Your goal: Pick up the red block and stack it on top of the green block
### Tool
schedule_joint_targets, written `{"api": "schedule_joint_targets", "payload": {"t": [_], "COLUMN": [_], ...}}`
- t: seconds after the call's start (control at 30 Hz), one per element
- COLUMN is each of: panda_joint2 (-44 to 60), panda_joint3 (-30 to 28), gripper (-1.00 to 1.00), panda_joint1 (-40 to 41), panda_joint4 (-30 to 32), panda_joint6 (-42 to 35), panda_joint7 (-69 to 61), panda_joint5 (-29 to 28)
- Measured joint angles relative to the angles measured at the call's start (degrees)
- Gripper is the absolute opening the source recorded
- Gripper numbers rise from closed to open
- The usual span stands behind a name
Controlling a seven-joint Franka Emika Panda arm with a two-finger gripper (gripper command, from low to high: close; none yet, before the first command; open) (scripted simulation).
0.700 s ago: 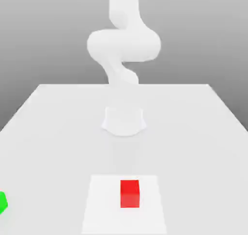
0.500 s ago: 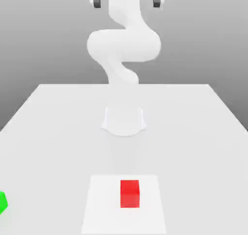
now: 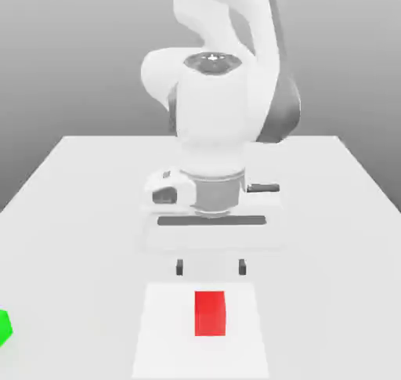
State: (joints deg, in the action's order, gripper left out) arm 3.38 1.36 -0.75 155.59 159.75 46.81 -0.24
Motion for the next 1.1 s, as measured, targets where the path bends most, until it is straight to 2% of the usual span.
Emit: {"api": "schedule_joint_targets", "payload": {"t": [0.17, 0.2, 0.43, 0.63, 1.1], "panda_joint2": [10.4, 11.7, 11.7, 0.9, 12.5], "panda_joint3": [-0.7, -0.8, -0.7, -0.4, -17.4], "gripper": [0.00, -1.00, -1.00, -1.00, -1.00], "panda_joint1": [-0.6, -0.7, -0.6, -0.1, 20.6], "panda_joint4": [-1.0, -1.2, -1.2, 0.3, -24.8], "panda_joint6": [8.6, 9.8, 9.8, 0.4, -14.0], "panda_joint7": [0.3, 0.4, 0.6, 0.1, 8.9], "panda_joint5": [-0.5, -0.5, -0.7, 0.0, 8.4]}}
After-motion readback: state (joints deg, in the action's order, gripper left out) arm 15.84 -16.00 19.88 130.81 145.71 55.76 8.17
